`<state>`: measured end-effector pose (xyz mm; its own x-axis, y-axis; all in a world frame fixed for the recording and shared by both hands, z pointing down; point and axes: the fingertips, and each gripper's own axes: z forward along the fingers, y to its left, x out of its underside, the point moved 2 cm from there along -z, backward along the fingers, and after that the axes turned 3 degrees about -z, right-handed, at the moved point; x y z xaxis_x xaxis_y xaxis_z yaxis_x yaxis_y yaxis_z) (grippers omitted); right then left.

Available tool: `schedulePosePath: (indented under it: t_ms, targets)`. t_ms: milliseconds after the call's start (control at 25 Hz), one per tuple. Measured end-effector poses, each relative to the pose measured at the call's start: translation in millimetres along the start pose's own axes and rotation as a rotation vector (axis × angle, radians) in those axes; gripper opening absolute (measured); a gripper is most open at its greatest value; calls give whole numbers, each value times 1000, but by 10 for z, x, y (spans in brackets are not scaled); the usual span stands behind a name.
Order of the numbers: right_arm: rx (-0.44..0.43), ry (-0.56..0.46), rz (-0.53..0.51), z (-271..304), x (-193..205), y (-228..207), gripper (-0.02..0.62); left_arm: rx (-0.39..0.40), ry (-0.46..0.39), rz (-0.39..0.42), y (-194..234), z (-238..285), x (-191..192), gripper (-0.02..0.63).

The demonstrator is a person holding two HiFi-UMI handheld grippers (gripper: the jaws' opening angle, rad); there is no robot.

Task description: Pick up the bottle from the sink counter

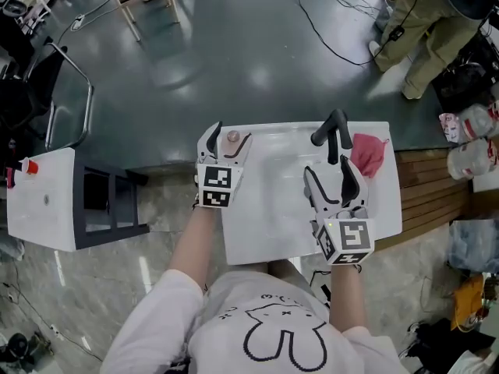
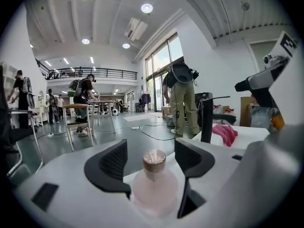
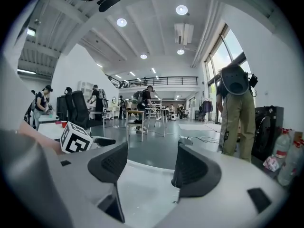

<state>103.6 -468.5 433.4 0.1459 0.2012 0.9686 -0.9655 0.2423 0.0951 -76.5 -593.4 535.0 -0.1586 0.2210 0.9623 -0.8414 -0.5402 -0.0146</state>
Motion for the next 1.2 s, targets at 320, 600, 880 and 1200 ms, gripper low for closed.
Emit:
schedulePosePath:
  t_ms: [320, 600, 880, 1200]
  targets:
    - [-7, 14, -3, 60, 45, -12, 331, 8, 61, 9, -12, 169, 212, 214]
    - [-13, 16, -3, 71, 99, -29, 331, -2, 42, 31, -46, 196, 250, 133]
    - [-26, 24, 0, -1, 182, -51, 331, -8, 17, 44, -54, 200, 273, 137]
    - [-59, 19, -7, -8, 181, -51, 331, 7, 81, 6, -47, 231, 285, 124]
